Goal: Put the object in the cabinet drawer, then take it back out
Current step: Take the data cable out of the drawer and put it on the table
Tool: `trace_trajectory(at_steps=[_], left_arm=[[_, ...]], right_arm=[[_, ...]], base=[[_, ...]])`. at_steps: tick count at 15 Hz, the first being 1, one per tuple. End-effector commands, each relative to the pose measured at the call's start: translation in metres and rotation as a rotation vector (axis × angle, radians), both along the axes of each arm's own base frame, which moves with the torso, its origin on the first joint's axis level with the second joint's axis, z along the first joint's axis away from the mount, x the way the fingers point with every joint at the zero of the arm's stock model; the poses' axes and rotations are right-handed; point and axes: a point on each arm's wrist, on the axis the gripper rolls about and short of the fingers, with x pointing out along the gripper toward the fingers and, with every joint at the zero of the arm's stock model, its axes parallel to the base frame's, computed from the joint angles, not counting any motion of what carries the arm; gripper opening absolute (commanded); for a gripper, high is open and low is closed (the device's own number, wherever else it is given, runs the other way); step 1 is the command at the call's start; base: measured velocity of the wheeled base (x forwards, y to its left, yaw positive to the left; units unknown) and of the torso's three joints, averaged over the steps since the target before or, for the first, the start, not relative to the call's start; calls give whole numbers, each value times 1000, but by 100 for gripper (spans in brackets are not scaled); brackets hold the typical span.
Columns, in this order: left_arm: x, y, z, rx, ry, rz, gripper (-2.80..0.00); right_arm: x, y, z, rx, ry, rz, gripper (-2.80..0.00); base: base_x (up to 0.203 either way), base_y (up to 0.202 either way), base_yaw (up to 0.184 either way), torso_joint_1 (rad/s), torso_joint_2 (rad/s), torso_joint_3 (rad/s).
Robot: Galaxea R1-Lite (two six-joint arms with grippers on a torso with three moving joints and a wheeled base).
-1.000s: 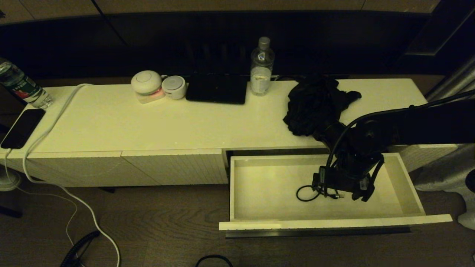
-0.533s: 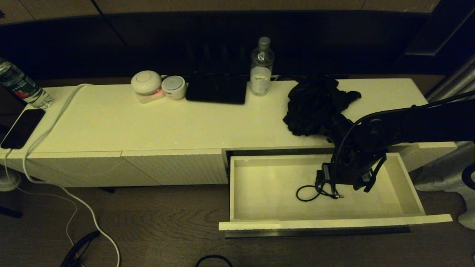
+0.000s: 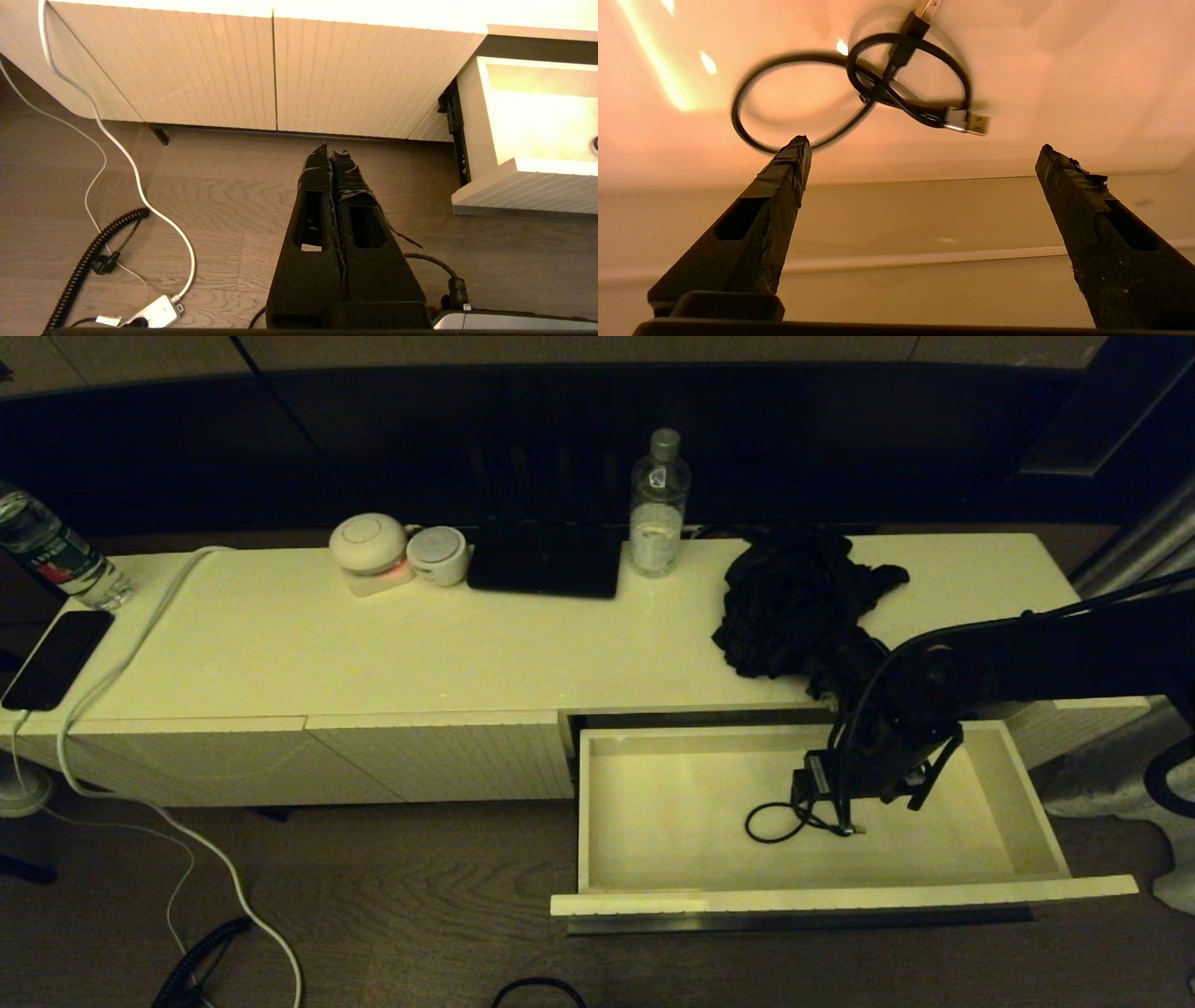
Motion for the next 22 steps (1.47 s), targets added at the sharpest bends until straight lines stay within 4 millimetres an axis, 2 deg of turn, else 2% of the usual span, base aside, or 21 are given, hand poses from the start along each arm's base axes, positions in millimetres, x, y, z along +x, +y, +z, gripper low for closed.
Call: trace_trajectory(at_steps=[1,4,8,12,15,18,20,22], left_arm=[[0,0,0,-1,-2,1,-280],[0,0,0,-1,-2,1,-280],[0,0,0,-1,-2,1,-280],[0,0,0,-1,-2,1,-280],[0,0,0,-1,-2,1,-280],[0,0,0,-1,-2,1,-280],[0,0,0,-1,-2,1,-280],[0,0,0,-1,-2,1,-280]], right_arm=[[-5,-6,9,-40,-8,60,0],[-10,-18,16,-196,2,273,0],[-5,-41,20,-413,-71,526,0],[-3,-44,18,-598,-135,743,0],[-8,-45,22,-660,-124,846,0],[-17,-50,35,-719,-136,1027,0],[-27,-56,41,-684,-123,1113,0],[-31,-59,38,-650,-117,1193,0]], base=[[0,0,0,0,0,0],[0,0,0,0,0,0],[0,0,0,0,0,0],[0,0,0,0,0,0],[0,0,0,0,0,0],[0,0,0,0,0,0],[0,0,0,0,0,0],[0,0,0,0,0,0]])
